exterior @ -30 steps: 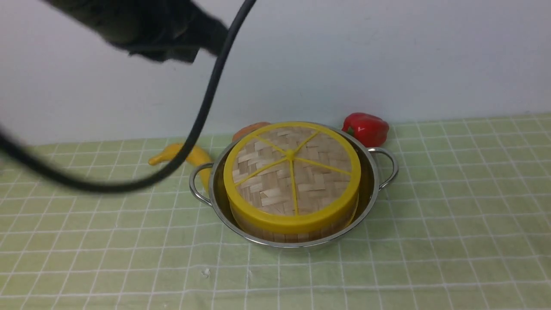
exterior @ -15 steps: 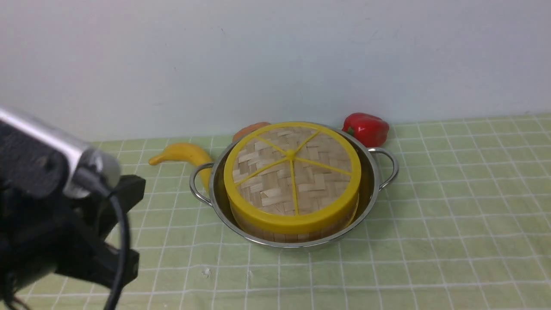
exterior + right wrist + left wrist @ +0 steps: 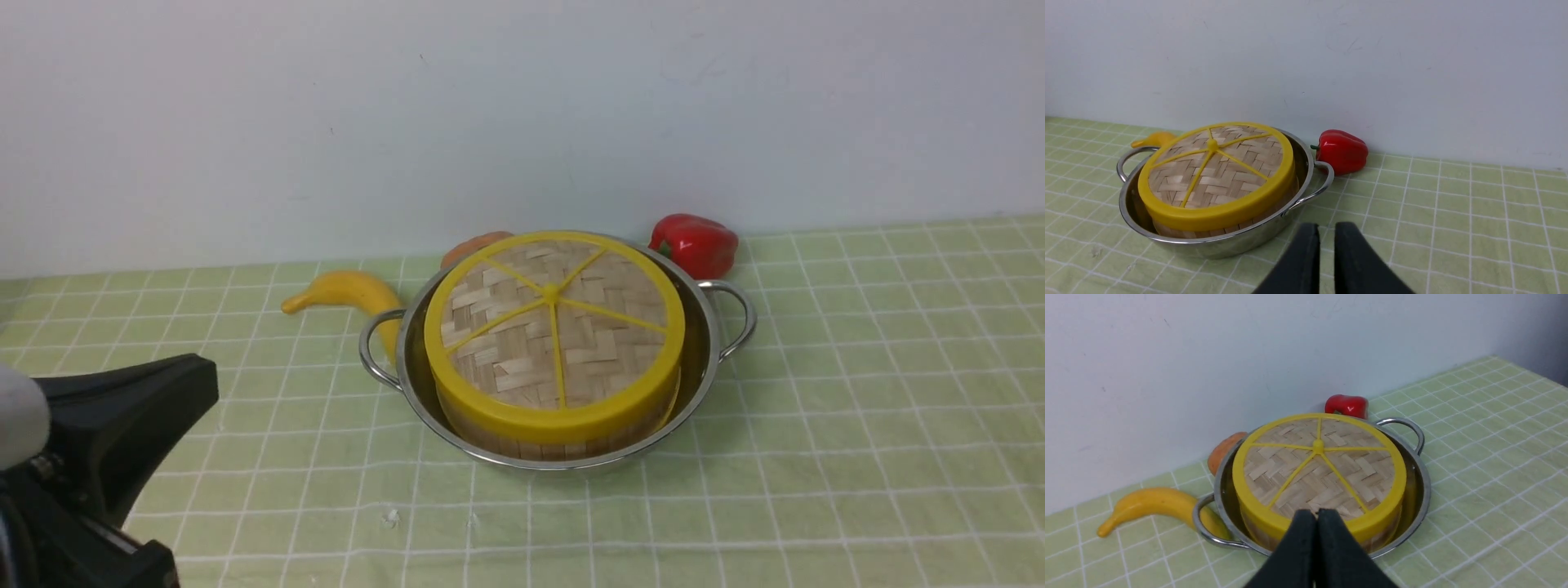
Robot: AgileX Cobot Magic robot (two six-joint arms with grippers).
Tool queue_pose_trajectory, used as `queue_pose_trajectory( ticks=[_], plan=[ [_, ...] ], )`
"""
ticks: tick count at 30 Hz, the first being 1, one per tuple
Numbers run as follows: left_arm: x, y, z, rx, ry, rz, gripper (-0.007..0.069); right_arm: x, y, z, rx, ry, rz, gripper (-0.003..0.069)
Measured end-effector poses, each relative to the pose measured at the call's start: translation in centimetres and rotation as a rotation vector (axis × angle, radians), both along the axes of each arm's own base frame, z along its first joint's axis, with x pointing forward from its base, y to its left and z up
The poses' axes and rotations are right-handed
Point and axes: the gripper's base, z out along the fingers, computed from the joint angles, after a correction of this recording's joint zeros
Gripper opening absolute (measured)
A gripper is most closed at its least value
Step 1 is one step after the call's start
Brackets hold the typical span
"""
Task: Place the steamer in the pot on the green tablecloth, and put the lid on the steamer.
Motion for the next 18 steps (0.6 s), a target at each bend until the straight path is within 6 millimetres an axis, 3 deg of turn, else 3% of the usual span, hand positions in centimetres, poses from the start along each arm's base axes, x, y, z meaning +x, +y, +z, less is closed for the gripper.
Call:
queue_pose_trajectory(
  ticks=[5,10,11,12,13,15,16,18],
  plan=[
    [-0.6,1.7,-1.6,0.108,-0.062,0.090,0.0001,0.0,0.0,0.0,0.004,0.000,0.002,0.0122],
    [-2.7,5.3,-7.8,0.197,-0.040,0.403,0.0001,0.0,0.1,0.0,0.016,0.004,0.008,0.0156],
    [-2.9,5.4,-8.0,0.197,-0.048,0.415,0.0002,0.0,0.1,0.0,0.016,0.004,0.009,0.0158],
    [-3.6,6.0,-10.1,0.198,-0.037,0.489,0.0006,0.0,0.1,0.0,0.017,0.004,0.009,0.0167],
    [-3.6,6.0,-10.4,0.201,-0.027,0.496,0.0008,0.0,0.1,0.0,0.017,0.004,0.009,0.0168],
    [-4.6,6.5,-13.5,0.200,-0.025,0.575,0.0012,0.0,0.1,0.0,0.019,0.004,0.010,0.0183],
    [-4.6,6.5,-13.5,0.198,-0.033,0.575,0.0012,0.0,0.1,0.0,0.019,0.004,0.010,0.0185],
    [-4.7,6.7,-15.9,0.210,0.005,0.607,0.0012,-0.1,0.1,0.0,0.021,0.000,0.011,0.0195]
  ],
)
